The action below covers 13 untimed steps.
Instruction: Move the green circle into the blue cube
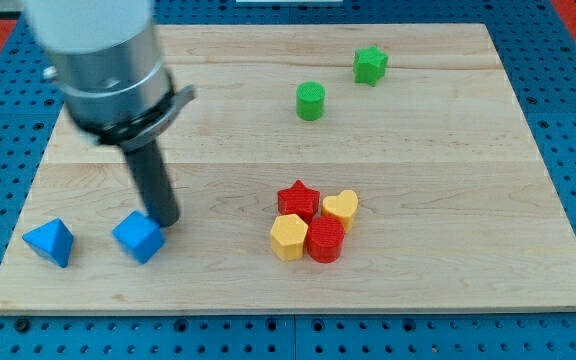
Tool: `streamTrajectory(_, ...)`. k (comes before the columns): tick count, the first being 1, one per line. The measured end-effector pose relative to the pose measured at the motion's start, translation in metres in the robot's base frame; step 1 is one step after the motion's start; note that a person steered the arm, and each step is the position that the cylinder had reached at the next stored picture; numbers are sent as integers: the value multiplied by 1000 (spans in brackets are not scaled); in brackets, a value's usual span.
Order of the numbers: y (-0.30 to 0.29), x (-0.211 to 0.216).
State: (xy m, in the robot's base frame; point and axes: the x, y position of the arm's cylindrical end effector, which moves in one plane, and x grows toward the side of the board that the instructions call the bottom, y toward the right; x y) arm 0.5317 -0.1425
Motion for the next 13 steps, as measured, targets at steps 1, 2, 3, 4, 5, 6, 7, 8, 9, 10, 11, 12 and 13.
streamTrajectory(1,24,8)
streamTrajectory(2,3,34)
streamTrajectory(3,-60,35)
streamTrajectory(4,-68,32)
streamTrajectory(5,-18,-5)
streamTrajectory(6,65,-62)
streamTrajectory(7,157,-113)
streamTrajectory(8,209,-125)
streamTrajectory(9,225,-154)
streamTrajectory(10,224,-187)
streamTrajectory(11,172,-196)
streamTrajectory(12,81,-193)
streamTrajectory(13,14,-163)
